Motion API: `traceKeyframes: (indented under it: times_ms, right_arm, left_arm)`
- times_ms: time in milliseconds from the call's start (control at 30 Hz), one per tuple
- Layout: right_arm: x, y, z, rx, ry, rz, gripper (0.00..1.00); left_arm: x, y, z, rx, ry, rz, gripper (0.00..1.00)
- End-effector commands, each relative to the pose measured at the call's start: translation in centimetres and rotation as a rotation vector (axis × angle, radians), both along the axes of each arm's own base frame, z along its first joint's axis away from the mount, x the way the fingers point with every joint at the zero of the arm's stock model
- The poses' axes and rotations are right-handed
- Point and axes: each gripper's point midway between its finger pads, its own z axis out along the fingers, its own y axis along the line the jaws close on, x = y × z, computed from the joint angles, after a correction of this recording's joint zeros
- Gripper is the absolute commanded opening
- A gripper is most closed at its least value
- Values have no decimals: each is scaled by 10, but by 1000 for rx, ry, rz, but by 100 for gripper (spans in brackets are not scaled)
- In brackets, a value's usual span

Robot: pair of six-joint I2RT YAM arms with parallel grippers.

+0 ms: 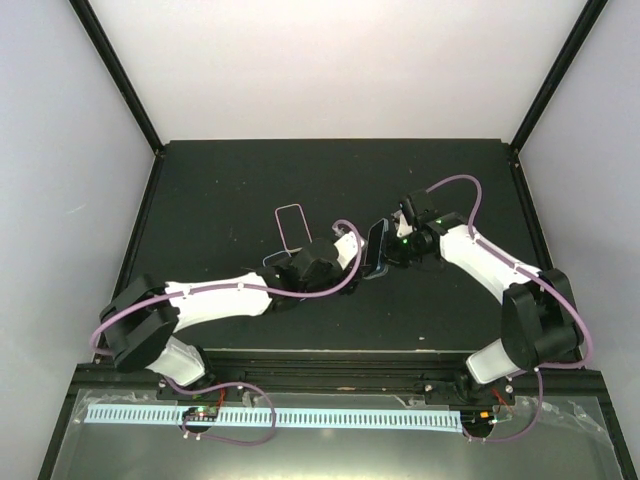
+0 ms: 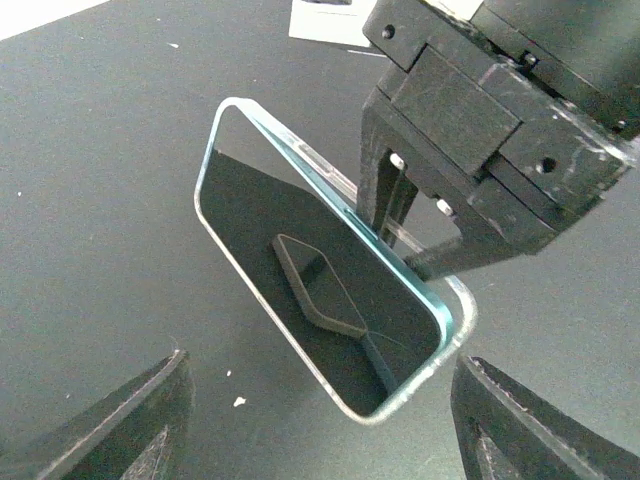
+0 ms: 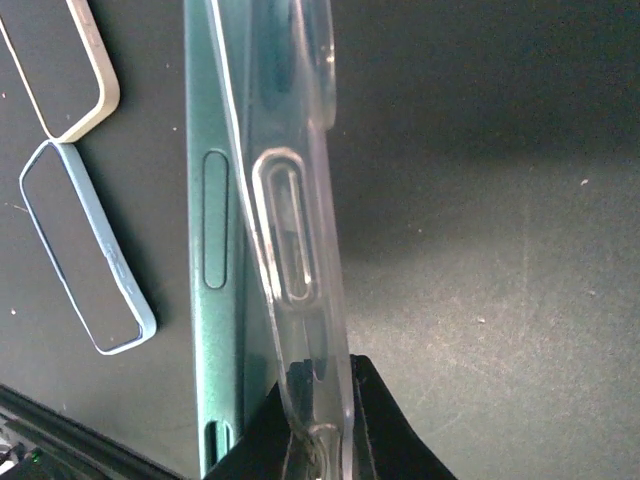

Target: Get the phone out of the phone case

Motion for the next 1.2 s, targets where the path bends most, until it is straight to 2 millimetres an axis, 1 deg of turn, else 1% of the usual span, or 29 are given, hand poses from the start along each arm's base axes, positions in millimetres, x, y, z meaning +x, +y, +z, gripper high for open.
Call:
traceKeyframes:
  times_ms: [0, 233, 433, 533, 600, 733, 900, 1033, 1100, 1167]
  right_arm:
    - [5, 9, 16, 76, 4, -16, 1]
    - [3, 17, 19, 138, 25, 0, 1]
    - [0, 20, 21, 171, 31, 7, 1]
    - [-3, 23, 21, 195, 41, 15, 1]
    - [-4, 25, 21, 207, 46, 23, 1]
    - [-6, 26, 21, 217, 49, 32, 1]
    - [-7, 27, 21, 230, 53, 38, 1]
    - [-7, 28, 23, 238, 51, 40, 1]
    - [-8, 27, 23, 242, 50, 38, 1]
    - [-8, 27, 23, 243, 48, 38, 1]
  left_arm:
    - [7, -25, 25, -53, -89, -53, 70]
    - [3, -41, 13, -38, -98, -130, 67]
    - [12, -43, 3, 26, -127, -104, 66]
    - [18, -41, -6, 83, -143, -69, 62]
    - [22, -36, -10, 128, -168, -41, 58]
    - [28, -24, -15, 217, -233, 29, 46]
    - [30, -10, -20, 298, -285, 80, 45]
    - [38, 8, -25, 348, -296, 173, 42]
    - [41, 17, -25, 358, -300, 229, 38]
    - [43, 22, -22, 350, -305, 261, 32]
